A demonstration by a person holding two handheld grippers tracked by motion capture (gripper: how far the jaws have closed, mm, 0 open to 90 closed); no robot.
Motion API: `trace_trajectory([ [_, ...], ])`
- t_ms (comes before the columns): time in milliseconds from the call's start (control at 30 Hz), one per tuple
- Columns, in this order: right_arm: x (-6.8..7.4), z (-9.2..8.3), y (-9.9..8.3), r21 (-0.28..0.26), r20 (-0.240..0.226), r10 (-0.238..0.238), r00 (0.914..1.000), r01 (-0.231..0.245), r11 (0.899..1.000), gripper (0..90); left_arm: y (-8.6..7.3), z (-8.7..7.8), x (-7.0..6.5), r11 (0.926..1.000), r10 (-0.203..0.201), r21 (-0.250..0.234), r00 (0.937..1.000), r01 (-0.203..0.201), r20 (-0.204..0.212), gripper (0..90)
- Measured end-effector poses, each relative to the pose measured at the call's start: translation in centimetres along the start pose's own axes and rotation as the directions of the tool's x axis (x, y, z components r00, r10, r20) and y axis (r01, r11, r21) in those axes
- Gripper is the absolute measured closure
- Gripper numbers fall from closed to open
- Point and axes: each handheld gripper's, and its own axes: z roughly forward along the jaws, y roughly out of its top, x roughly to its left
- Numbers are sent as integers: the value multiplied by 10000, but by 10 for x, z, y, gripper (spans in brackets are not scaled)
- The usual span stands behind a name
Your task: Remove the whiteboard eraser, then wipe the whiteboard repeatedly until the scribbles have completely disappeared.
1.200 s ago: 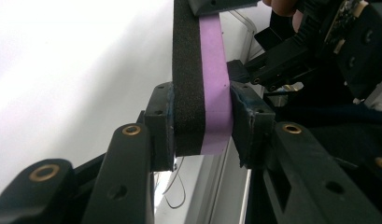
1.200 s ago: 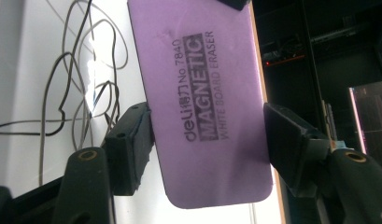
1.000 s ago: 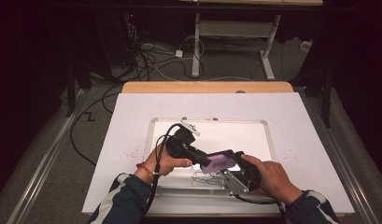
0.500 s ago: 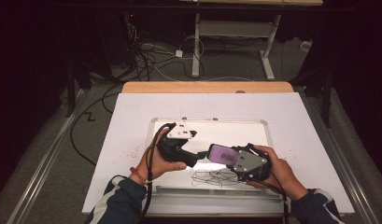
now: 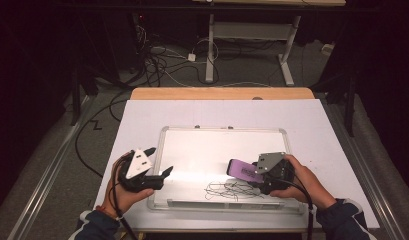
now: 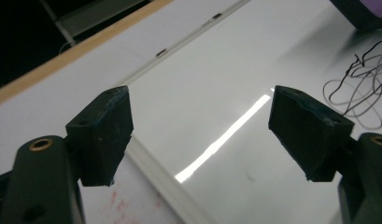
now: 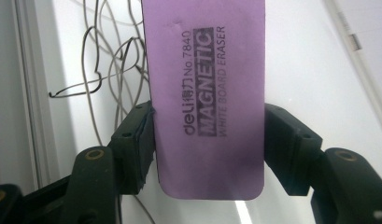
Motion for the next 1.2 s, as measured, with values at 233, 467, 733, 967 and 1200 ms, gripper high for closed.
trace_trajectory([
  [233,0,11,15,355,-544,-97,9985,116,9993,399,-43,-18,-8,9989,-9,464,9996,23,-298,208],
  [467,3,18,34,950,-1147,-213,9932,323,9950,398,-54,-18,-10,9965,-157,807,9984,201,-546,208],
  [733,8,32,51,1445,-1855,-310,9821,584,9878,396,-54,-15,-12,9954,-312,897,9989,341,-336,211],
  [967,12,47,62,1493,-2475,-209,9687,595,9870,396,-49,-12,-20,9957,-62,924,10000,69,-73,211],
  [1200,16,53,75,1018,-2243,67,9745,166,9947,349,-49,-13,-22,9948,-39,1014,10000,38,11,215],
])
